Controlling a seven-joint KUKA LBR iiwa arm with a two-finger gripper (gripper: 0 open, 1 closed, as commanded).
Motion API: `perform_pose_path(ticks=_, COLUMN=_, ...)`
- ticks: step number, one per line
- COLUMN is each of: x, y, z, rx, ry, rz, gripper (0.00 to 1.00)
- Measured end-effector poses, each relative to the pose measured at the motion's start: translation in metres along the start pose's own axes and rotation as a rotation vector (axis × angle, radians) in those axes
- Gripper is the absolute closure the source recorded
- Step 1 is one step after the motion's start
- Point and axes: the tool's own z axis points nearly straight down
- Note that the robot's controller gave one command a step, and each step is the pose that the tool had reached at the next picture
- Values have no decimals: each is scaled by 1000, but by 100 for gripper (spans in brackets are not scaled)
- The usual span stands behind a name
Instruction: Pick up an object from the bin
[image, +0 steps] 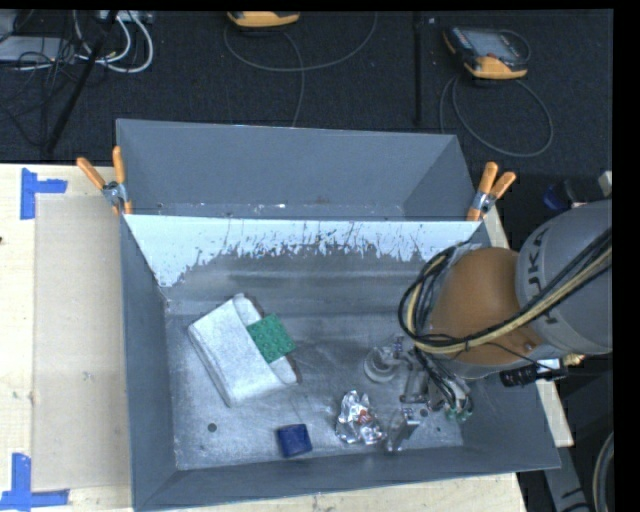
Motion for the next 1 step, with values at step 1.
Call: perform_pose_path(ticks=1, x=20, y=41, z=-7, rx=-3, ry=-10, rz=-83, gripper=0)
